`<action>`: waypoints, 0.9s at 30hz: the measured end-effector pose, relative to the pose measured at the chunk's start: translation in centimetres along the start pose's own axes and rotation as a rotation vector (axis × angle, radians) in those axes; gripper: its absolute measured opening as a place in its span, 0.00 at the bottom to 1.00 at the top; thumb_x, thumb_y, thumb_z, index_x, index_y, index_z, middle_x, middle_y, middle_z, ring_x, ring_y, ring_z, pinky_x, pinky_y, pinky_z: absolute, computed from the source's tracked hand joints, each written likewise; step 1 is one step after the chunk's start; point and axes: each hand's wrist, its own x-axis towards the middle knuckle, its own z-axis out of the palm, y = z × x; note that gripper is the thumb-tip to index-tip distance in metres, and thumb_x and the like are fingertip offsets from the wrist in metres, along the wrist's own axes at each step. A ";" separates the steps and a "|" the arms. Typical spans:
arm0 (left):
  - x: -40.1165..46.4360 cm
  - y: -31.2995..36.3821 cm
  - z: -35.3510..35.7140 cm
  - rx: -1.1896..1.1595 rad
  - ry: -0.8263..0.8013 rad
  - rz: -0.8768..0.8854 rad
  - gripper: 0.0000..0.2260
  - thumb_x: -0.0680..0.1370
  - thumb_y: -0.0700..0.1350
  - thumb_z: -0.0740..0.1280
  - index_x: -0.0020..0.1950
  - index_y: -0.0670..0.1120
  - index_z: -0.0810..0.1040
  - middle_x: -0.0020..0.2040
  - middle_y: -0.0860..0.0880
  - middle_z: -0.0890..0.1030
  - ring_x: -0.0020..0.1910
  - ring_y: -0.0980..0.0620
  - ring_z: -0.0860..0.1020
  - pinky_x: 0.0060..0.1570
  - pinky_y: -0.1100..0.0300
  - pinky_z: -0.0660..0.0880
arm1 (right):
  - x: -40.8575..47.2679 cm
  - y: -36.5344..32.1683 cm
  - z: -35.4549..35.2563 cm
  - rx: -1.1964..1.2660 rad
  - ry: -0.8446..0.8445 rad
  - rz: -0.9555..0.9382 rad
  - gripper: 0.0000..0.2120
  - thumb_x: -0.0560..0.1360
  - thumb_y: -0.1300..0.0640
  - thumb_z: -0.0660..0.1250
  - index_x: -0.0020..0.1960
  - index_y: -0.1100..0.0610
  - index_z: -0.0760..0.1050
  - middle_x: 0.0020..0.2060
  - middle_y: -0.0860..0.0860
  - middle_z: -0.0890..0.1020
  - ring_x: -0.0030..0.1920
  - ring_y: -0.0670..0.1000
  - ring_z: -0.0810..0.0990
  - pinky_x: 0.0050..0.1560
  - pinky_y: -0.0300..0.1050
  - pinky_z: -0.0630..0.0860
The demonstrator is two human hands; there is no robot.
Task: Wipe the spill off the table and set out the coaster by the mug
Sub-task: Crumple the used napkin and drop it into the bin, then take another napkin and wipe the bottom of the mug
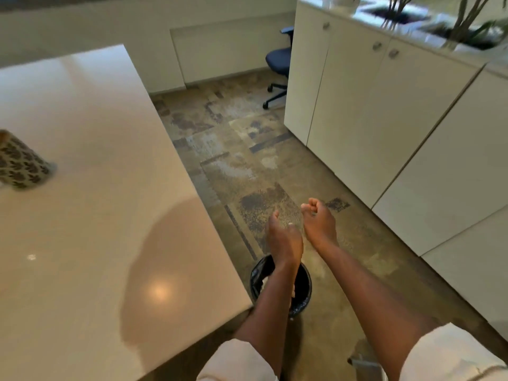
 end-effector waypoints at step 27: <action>3.2 7.7 -36.0 0.022 0.540 0.386 0.22 0.79 0.42 0.65 0.73 0.49 0.67 0.72 0.47 0.71 0.70 0.48 0.71 0.69 0.48 0.70 | -14.1 -27.8 16.6 0.116 -0.133 -0.599 0.13 0.82 0.54 0.59 0.64 0.56 0.73 0.60 0.53 0.80 0.60 0.52 0.79 0.57 0.43 0.74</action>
